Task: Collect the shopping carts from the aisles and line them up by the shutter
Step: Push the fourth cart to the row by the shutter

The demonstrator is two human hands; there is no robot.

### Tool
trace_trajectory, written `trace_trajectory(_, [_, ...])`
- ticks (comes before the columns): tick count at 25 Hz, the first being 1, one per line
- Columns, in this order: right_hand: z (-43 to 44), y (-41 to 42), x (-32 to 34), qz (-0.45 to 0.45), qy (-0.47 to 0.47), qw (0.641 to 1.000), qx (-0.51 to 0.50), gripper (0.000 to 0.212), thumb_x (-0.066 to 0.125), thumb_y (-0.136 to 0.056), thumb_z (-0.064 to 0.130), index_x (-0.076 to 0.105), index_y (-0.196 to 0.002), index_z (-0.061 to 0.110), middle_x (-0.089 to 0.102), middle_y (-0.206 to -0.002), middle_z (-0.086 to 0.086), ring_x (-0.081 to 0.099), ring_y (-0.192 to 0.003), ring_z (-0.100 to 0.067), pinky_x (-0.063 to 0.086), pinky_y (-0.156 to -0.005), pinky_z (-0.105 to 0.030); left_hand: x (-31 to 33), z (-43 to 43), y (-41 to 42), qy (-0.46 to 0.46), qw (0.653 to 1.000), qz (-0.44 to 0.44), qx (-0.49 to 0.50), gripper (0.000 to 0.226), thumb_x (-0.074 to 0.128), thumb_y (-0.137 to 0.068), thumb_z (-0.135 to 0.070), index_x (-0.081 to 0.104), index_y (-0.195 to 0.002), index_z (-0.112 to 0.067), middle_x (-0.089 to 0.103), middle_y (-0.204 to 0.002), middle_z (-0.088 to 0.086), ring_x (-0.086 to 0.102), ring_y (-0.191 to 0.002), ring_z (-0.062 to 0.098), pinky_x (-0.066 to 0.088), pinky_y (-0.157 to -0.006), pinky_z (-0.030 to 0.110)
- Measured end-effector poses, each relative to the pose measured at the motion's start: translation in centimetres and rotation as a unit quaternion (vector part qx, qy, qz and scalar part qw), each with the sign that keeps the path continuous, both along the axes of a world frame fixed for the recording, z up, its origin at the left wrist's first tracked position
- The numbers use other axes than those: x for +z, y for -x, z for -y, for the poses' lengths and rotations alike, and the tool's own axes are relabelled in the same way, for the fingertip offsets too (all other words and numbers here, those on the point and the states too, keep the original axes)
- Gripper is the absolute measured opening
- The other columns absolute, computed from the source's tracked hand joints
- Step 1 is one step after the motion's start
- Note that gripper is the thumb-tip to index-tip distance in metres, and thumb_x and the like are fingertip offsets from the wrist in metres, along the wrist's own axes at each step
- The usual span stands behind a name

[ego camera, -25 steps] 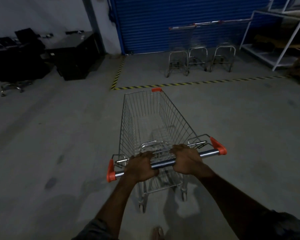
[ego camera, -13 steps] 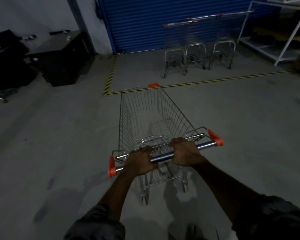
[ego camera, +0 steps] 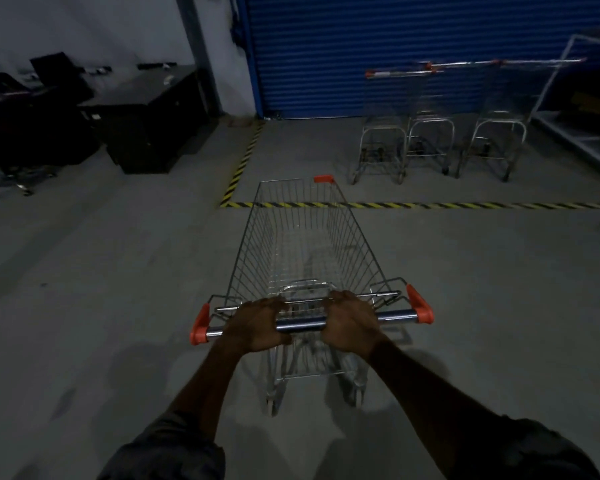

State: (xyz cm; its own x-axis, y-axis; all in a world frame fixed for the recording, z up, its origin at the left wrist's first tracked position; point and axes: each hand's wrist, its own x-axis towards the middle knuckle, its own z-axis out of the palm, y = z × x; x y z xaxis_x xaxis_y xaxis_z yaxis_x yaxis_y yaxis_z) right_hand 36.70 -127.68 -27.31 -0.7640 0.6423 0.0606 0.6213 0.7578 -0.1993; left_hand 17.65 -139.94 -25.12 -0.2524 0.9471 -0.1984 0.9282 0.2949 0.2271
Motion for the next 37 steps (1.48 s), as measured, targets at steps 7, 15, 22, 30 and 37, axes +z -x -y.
trace_trajectory(7, [-15.7,6.8,0.0,0.017,0.002,1.000,0.021,0.075,0.038,-0.062,0.062,0.068,-0.123,0.028,0.063,-0.132,0.004,0.056,-0.126,-0.023,0.049,-0.100,-0.035,-0.5,-14.8,6.1,-0.009,1.000,-0.006,0.004,0.087,0.065,-0.069,-0.071,0.048,-0.146,-0.033,0.054,-0.148,-0.006,0.056,-0.128,0.018,0.045,-0.107,0.039])
trace_trajectory(15, [-34.0,16.7,1.0,0.060,0.030,0.998,-0.002,0.079,0.053,-0.065,0.055,0.055,-0.141,0.033,0.049,-0.152,0.010,0.045,-0.140,-0.018,0.039,-0.115,-0.036,-1.4,-32.8,15.4,-0.037,0.999,-0.002,0.031,0.079,0.062,-0.075,-0.068,0.046,-0.145,-0.034,0.054,-0.146,-0.006,0.054,-0.132,0.022,0.042,-0.109,0.044])
trace_trajectory(22, [-48.7,25.3,-0.6,0.008,0.002,0.999,0.033,0.056,0.056,-0.068,0.040,0.077,-0.114,0.016,0.073,-0.121,-0.008,0.070,-0.106,-0.034,0.057,-0.088,-0.045,-1.2,-47.0,24.5,-0.048,0.998,0.027,0.008,0.076,0.067,-0.079,-0.061,0.046,-0.148,-0.034,0.053,-0.149,-0.004,0.051,-0.134,0.022,0.045,-0.103,0.031])
trace_trajectory(30, [-65.5,35.7,0.5,0.028,0.003,0.999,0.023,0.058,0.064,-0.060,0.039,0.075,-0.114,0.019,0.071,-0.123,-0.004,0.067,-0.112,-0.028,0.057,-0.093,-0.040,-2.5,-64.4,35.3,-0.043,0.998,0.015,0.038,0.094,0.051,-0.064,-0.077,0.049,-0.146,-0.031,0.051,-0.151,-0.004,0.053,-0.134,0.021,0.050,-0.103,0.036])
trace_trajectory(37, [-81.8,43.9,0.5,0.095,0.013,0.995,0.026,0.060,0.050,-0.072,0.049,0.067,-0.125,0.026,0.060,-0.139,0.002,0.054,-0.130,-0.025,0.047,-0.107,-0.043,-1.7,-79.6,42.4,-0.067,0.998,-0.018,0.012,0.099,0.033,-0.064,-0.080,0.045,-0.150,-0.034,0.035,-0.163,-0.006,0.045,-0.142,0.020,0.047,-0.108,0.036])
